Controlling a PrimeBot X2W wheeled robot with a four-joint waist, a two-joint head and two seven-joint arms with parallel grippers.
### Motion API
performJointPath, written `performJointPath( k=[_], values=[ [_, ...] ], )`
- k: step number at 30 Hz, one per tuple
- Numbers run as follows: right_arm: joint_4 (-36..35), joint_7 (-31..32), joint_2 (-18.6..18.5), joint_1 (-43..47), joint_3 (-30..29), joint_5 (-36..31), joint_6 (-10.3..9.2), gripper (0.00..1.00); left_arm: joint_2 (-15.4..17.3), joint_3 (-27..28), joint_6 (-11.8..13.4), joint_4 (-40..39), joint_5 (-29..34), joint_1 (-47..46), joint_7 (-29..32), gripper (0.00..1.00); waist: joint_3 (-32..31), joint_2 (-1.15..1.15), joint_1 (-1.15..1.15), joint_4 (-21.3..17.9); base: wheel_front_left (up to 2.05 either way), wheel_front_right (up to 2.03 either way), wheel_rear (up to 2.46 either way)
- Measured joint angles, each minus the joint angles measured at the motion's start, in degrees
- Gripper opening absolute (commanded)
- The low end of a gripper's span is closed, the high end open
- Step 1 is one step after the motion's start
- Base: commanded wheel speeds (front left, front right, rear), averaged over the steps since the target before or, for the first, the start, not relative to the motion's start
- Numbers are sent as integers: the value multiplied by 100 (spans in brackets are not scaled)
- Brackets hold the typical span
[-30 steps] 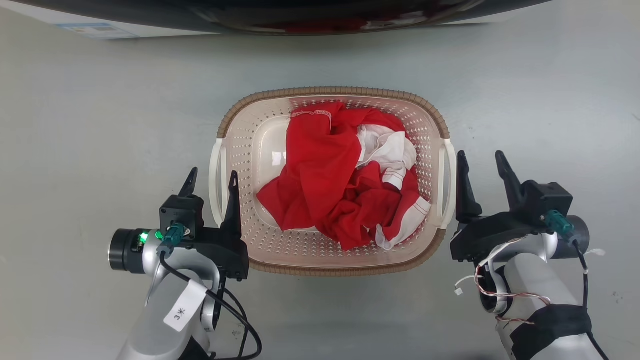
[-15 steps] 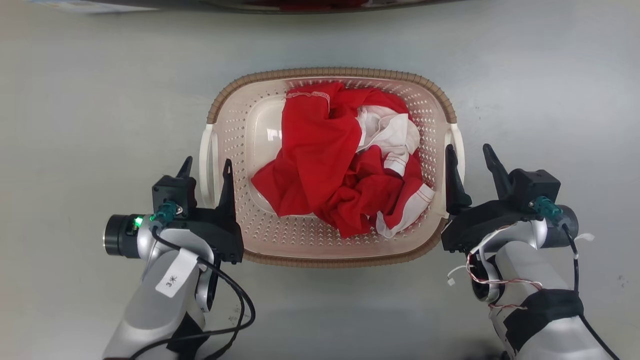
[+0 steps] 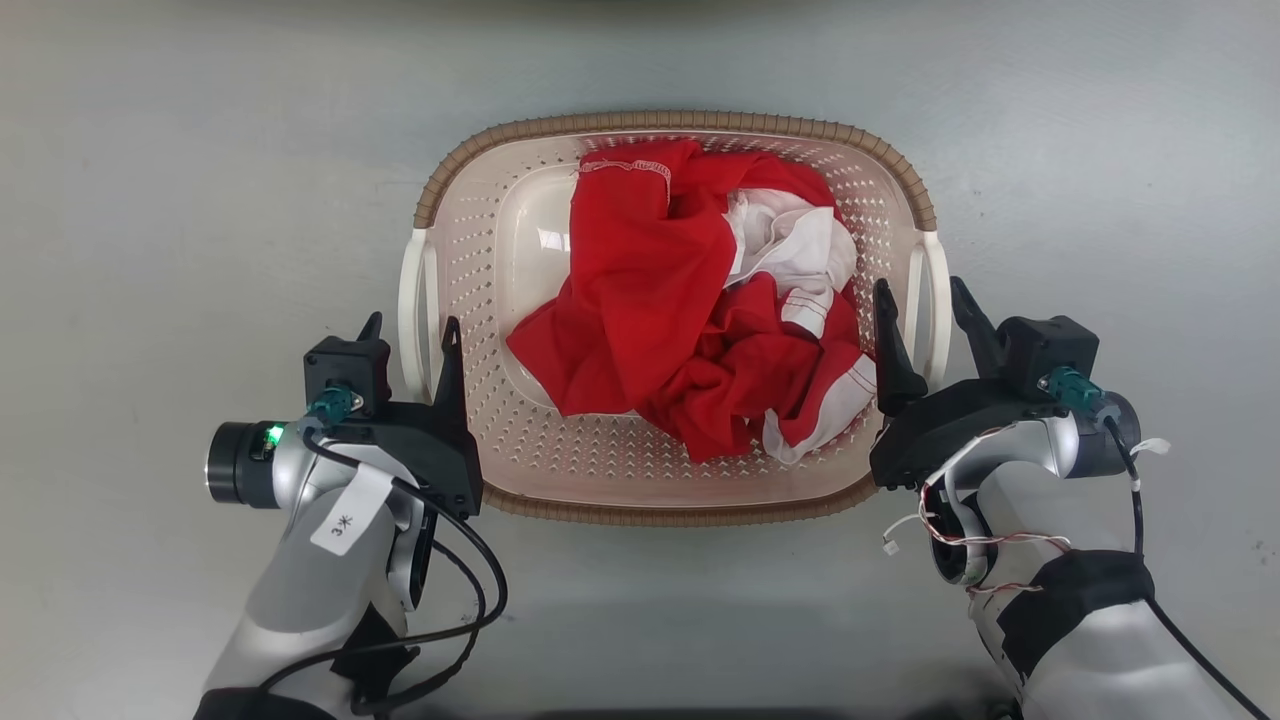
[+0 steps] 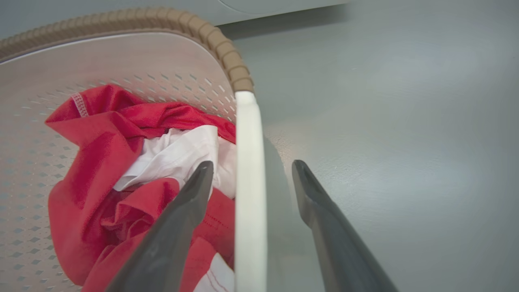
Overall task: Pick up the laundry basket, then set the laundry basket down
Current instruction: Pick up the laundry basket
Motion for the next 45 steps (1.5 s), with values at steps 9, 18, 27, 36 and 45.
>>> performJointPath(
  k=[9,18,27,36,45],
  values=[
    [365,0,-7,-127,223,313,-51,96,-2,-247,-48,249,-288,-209,14,100,41,0,0,15,0,0,0],
    [636,0,-9,-279,423,626,-100,30,-3,-490,-54,460,-536,-343,86,55,60,0,0,13,0,0,0],
    [792,-19,-10,-396,657,979,-151,0,4,-847,-98,516,-699,-441,126,0,45,0,-1,-6,0,0,0],
    [1029,-14,-40,-425,961,1332,-194,0,5,-1169,-89,589,-993,-419,127,0,-200,0,-1,-4,0,0,0],
    [1317,19,-38,-403,1293,1695,-201,0,4,-1460,-62,745,-1269,-251,235,0,-685,0,-1,-19,0,0,0]
  ],
)
